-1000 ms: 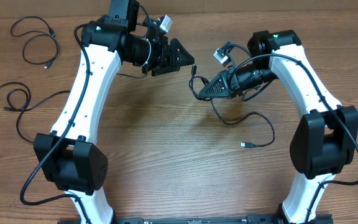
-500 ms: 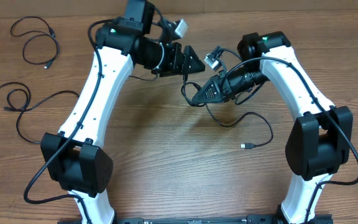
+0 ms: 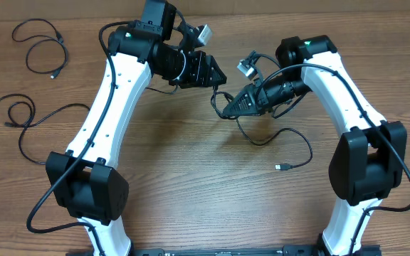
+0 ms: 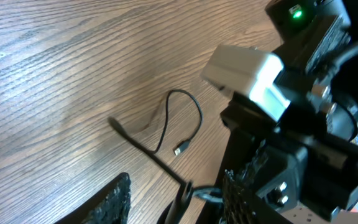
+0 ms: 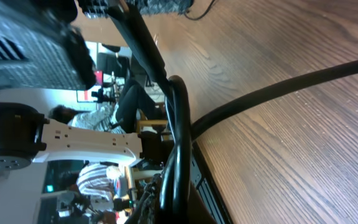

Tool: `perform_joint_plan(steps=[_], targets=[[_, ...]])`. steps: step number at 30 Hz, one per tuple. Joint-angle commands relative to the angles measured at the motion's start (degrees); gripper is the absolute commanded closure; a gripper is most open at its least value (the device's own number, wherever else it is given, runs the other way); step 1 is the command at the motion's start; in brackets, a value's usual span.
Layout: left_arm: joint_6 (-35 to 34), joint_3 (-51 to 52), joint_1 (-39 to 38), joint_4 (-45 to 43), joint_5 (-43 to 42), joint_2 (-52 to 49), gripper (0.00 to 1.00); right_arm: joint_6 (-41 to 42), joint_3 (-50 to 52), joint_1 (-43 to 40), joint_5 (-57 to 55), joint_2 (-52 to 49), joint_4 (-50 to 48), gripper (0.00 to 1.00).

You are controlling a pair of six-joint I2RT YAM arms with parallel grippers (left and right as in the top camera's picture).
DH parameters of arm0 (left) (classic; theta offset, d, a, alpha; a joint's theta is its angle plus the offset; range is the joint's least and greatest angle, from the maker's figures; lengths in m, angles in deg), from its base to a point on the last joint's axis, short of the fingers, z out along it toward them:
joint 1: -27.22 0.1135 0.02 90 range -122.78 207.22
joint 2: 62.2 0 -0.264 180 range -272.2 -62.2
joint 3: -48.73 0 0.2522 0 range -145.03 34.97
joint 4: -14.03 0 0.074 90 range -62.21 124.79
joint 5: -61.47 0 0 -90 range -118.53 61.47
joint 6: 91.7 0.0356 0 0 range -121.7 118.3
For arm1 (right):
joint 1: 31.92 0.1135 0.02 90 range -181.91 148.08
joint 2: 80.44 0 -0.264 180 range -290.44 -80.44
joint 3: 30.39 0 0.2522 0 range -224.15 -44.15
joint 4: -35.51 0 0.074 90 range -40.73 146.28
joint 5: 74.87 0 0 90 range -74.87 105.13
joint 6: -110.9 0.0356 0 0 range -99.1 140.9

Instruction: Untangle cables

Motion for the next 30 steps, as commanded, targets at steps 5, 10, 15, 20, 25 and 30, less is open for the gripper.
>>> perform_joint_plan(steps=[5, 10, 15, 20, 25, 30], targets=[[1.5, 0.0, 0.3, 0.5, 1.0, -0.5, 0.67, 1.3, -0.9, -0.8, 0.7, 1.1, -0.6, 0.96], [1.5, 0.0, 0.3, 0.5, 1.0, -0.5, 0.63, 1.3, -0.9, -0.7, 0.7, 1.1, -0.6, 0.96], [1.6, 0.0, 0.2, -0.3, 0.9, -0.5, 0.59, 1.3, -0.9, -0.7, 0.7, 1.1, -0.6, 0.96], [1.6, 0.0, 0.2, -0.9, -1.2, -0.5, 0.58, 1.3, -0.9, -0.7, 0.7, 1.1, -0.6, 0.96], [1.6, 0.0, -0.2, -0.9, -1.6, -0.5, 0.54, 1.3, -0.9, -0.7, 0.9, 1.1, -0.5, 0.96], [2.2, 0.0, -0.9, -0.7, -1.3, -0.5, 0.52, 1.0, -0.9, -0.7, 0.9, 1.1, 0.5, 0.96]])
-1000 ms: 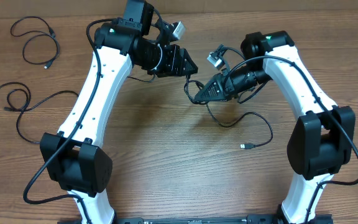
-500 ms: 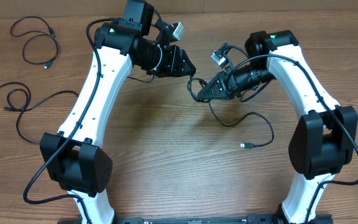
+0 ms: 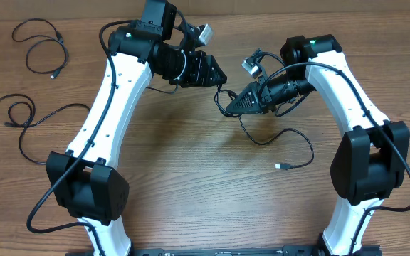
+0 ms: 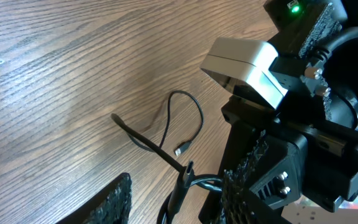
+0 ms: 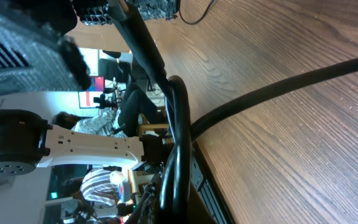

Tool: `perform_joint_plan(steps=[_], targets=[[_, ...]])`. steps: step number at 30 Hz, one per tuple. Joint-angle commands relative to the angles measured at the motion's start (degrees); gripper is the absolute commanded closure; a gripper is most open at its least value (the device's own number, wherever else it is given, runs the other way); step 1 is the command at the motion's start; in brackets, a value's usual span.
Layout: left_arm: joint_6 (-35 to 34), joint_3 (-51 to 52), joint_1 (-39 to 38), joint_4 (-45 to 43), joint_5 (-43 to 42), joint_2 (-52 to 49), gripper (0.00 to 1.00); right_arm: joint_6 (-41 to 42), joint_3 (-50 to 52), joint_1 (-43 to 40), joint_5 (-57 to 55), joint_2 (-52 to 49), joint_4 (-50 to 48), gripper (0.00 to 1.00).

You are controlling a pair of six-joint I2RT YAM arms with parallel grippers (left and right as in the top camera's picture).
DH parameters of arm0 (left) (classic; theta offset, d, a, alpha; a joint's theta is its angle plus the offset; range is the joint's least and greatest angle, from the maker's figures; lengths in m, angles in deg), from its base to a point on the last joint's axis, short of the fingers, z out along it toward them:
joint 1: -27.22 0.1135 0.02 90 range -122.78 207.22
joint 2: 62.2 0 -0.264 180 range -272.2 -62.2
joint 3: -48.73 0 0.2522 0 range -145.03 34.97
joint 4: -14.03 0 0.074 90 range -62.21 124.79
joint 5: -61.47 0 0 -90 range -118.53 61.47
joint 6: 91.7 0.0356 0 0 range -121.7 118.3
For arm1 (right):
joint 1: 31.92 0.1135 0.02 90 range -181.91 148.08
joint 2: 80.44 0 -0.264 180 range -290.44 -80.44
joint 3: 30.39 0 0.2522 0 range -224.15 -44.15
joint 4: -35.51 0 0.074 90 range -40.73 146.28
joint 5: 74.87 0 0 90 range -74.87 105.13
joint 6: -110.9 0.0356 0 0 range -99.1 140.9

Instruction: Untangle cables

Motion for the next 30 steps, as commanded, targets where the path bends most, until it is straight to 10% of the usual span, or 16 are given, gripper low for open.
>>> perform_joint_plan(steps=[1, 19, 26, 30], targets=[[1.2, 0.0, -0.9, -0.2, -1.0, -0.5, 0.51, -0.3, -0.9, 0.1, 0.8, 1.1, 0.6, 0.96], [1.2, 0.0, -1.1, 0.0, -1.1, -0.5, 0.67, -0.5, -0.9, 0.2, 0.8, 1.1, 1.7, 0.96], [1.2, 0.0, -1.1, 0.1, -1.1, -0.5, 0.96, -0.5, -0.9, 0.2, 0.8, 1.1, 1.6, 0.96], [1.2, 0.0, -1.1, 0.9, -1.1, -0.5, 0.96, -0.5, -0.9, 0.2, 0.9, 1.1, 1.2, 0.96]])
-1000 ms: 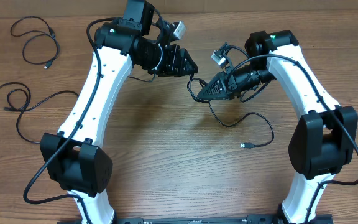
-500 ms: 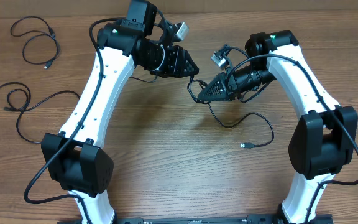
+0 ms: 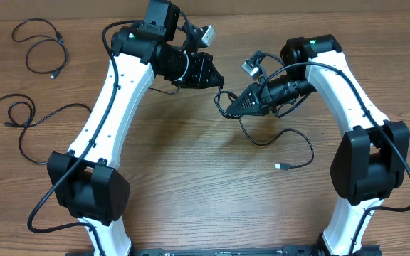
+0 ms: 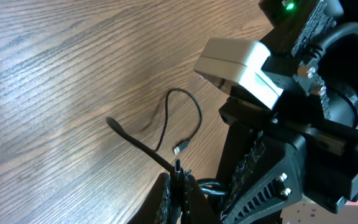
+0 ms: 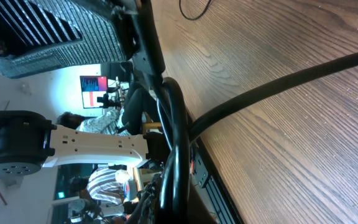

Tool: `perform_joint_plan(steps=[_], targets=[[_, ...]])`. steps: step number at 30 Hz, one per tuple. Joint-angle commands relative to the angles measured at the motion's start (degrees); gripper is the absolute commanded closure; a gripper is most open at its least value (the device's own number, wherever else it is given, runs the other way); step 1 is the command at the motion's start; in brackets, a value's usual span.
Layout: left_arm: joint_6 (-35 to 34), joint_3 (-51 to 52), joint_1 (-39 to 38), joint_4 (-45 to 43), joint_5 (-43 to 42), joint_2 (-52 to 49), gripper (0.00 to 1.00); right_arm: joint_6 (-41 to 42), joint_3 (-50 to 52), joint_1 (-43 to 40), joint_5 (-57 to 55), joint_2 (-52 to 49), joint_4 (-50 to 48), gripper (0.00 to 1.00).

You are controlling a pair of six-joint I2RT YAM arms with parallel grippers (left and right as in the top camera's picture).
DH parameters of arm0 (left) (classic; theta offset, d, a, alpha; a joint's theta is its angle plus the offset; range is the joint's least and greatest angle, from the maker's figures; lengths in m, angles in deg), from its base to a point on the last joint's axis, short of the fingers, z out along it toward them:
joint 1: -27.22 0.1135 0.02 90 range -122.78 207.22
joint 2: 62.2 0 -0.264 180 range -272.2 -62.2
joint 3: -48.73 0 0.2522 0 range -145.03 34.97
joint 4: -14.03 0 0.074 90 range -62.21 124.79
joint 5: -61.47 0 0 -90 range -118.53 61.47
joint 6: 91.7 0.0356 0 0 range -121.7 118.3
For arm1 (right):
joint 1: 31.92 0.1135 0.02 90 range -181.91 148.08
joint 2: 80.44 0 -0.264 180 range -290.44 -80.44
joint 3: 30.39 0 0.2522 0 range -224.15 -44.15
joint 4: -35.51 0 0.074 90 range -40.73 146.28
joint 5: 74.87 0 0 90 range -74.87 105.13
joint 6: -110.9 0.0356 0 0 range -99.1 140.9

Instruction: Untangle cables

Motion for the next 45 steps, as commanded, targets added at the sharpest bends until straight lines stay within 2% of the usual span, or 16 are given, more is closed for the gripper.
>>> perform_joint_plan(steps=[1, 8, 18, 27, 41, 45], targets=[[0.7, 0.0, -0.4, 1.0, -1.0, -0.5, 0.96, -0.4, -0.9, 0.2, 1.0, 1.1, -0.4, 0.96], [4.7, 0.0, -0.4, 4.2, -1.0, -0.5, 0.96, -0.4, -0.9, 0.2, 2.9, 1.1, -1.3, 0.96], [7.0, 0.0, -0.4, 5.0, -3.3, -0.5, 0.96, 0.1, -0.9, 0.2, 4.9, 1.1, -3.5, 0.96], [10.3, 0.0, -0.5, 7.3, -3.3, -0.5, 0.96, 12.3, -0.9, 0.2, 4.9, 1.1, -11.6, 0.96], [11.4, 0.0, -1.7, 9.4, 1.2, -0.5, 0.96, 16.0, -0.9, 0.0, 8.5, 1.1, -15.7, 0.96], [11.3, 0.0, -2.2, 10.6, 3.5, -0.5, 0.88, 19.9, -0.9, 0.0, 8.5, 1.1, -19.1, 0.96]])
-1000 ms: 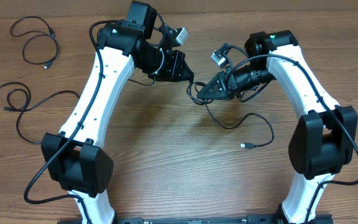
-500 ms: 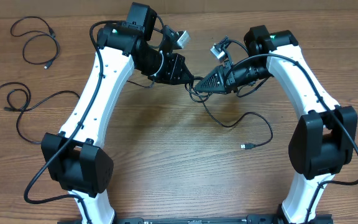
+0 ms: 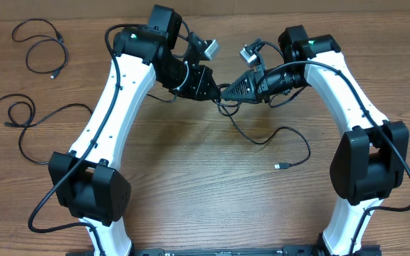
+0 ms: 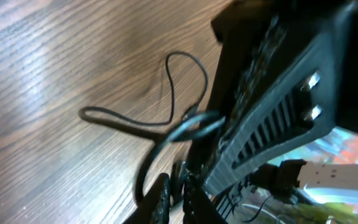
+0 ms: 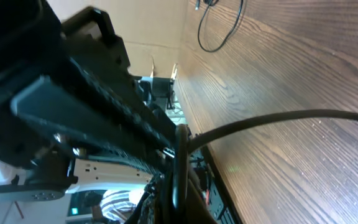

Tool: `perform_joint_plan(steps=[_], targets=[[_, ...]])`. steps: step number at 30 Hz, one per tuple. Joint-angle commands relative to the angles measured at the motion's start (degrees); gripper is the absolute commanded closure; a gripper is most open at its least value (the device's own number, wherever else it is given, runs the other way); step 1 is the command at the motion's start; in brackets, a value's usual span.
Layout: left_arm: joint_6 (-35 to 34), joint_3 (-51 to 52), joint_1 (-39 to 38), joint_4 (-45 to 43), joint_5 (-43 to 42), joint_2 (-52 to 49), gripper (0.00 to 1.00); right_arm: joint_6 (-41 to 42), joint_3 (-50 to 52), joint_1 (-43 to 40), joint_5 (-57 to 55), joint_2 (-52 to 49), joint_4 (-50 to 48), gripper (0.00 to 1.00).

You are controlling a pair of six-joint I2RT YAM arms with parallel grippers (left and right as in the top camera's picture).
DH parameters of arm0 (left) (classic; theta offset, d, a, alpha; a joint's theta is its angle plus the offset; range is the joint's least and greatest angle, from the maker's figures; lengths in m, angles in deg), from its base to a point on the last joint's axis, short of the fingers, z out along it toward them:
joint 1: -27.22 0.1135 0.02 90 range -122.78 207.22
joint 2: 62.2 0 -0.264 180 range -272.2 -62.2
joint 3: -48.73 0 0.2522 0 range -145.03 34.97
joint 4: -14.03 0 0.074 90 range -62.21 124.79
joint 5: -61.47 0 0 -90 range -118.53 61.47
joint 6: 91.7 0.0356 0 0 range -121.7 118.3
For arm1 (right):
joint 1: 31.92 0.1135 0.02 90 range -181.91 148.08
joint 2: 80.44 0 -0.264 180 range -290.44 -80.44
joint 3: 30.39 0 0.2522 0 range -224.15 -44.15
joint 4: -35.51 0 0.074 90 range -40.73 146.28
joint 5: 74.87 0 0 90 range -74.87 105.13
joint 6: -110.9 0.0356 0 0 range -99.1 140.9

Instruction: Untangle cables

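A thin black cable (image 3: pixel 309 149) trails over the wooden table from between my two grippers to its USB plug (image 3: pixel 281 166). The left gripper (image 3: pixel 216 91) and right gripper (image 3: pixel 228 92) meet tip to tip above the table's far middle. In the left wrist view the left gripper (image 4: pixel 178 191) is shut on the cable (image 4: pixel 123 121), whose loops lie just beyond it. In the right wrist view the right gripper (image 5: pixel 178 186) is shut on the same cable (image 5: pixel 278 117), which runs off to the right over the wood. The tangle between the tips is mostly hidden.
Two more black cables lie at the far left: one coiled cable (image 3: pixel 45 44) near the back corner and a longer cable (image 3: pixel 21 119) below it. The arms' own black wiring hangs beside both wrists.
The grippers stood a little apart, the right one lower. Now the right has moved up, the left has moved down and right, and their tips almost touch. Both stay shut on the cable.
At first my right gripper held the cable's bunched end while my left gripper hung open beside it, and the same a second later. Then the left was shut on a strand. Now both grippers are pressed close together with the cable between them.
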Motion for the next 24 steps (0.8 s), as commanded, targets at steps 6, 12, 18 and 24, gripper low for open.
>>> perform_joint_plan(steps=[6, 12, 18, 24], targets=[[-0.2, 0.0, -1.4, 2.2, 7.1, -0.5, 0.49, 5.4, -0.9, -0.2, 2.7, 1.1, -4.1, 0.96], [-1.4, -0.3, 0.6, 2.0, 6.1, -0.3, 0.5, 5.8, -0.9, -0.2, 2.0, 1.1, -4.2, 0.96], [-2.4, -0.4, 4.9, 2.0, 0.4, -0.2, 0.55, 6.4, -0.9, -0.2, 2.1, 1.1, -4.1, 0.96], [-5.4, -0.4, 8.1, 1.6, -2.9, -0.2, 0.61, 7.7, -0.9, -0.2, 2.1, 1.1, -4.4, 0.96]])
